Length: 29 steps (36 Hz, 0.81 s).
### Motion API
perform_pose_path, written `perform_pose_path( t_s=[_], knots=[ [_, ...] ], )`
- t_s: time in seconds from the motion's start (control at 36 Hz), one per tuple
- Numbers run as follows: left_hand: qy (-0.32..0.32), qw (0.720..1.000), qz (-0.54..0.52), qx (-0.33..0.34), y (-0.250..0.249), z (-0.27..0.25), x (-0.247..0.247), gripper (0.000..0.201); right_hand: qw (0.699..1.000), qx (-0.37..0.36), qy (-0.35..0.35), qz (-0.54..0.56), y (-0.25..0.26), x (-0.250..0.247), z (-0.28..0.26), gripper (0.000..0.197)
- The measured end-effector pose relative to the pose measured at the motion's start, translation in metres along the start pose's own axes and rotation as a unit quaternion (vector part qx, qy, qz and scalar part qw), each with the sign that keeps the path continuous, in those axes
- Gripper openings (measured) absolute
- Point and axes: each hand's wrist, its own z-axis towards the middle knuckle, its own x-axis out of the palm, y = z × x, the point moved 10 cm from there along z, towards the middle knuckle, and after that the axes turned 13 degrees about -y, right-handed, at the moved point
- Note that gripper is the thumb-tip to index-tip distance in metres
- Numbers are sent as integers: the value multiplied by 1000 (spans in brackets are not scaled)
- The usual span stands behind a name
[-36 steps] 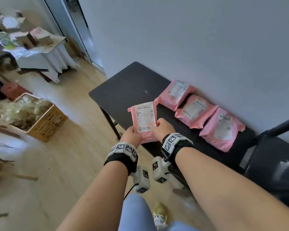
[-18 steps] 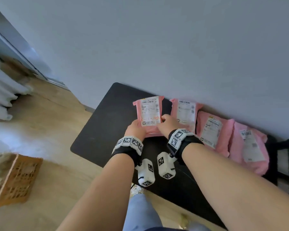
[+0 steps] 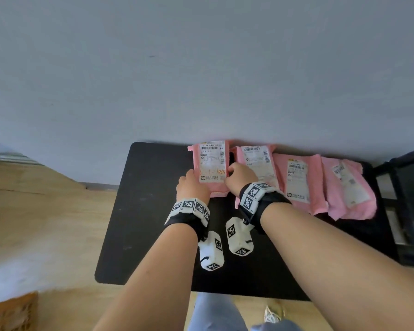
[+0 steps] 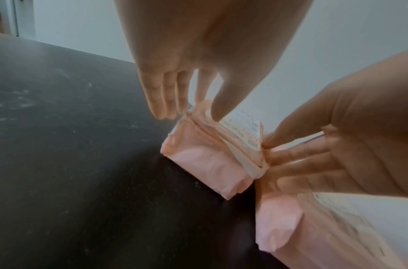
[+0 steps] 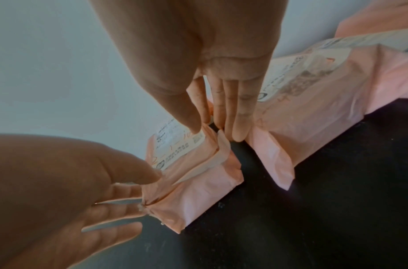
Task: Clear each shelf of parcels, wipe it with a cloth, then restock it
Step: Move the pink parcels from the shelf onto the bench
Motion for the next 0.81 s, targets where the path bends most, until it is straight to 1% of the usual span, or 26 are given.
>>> perform_pose_path(
  t_s=[0.11, 0.19, 0.25, 0.31, 0.39, 0.5, 0.61, 0.69, 0.81],
  knots=[
    [-34, 999, 22, 18, -5, -9, -8, 49, 999, 1, -26, 29, -6, -13, -10, 23],
    [-56, 997, 36, 40, -10, -24, -12, 47, 998, 13, -43, 52, -20, -24, -24, 22],
    [-61, 996, 44, 43, -12, -39, -12, 51, 997, 20, -38, 71, -33, -29, -36, 21],
    [-61, 995, 54, 50, -17, -58, -8, 56, 995, 31, -35, 84, -52, -36, -50, 25],
    [-65, 993, 62, 74, -29, -93, 3, 52, 993, 32, -57, 93, -86, -52, -71, 28],
    [-48, 990, 66, 116, -52, -151, 33, 54, 990, 48, -86, 105, -146, -79, -106, 25],
    [-24, 984, 95, 147, -73, -208, 70, 51, 987, 79, -104, 97, -217, -100, -142, 29],
    [2, 978, 104, 180, -92, -269, 110, 53, 981, 125, -118, 93, -294, -118, -181, 35],
    [45, 965, 108, 235, -121, -349, 168, 52, 973, 169, -139, 73, -386, -144, -234, 43]
  ],
)
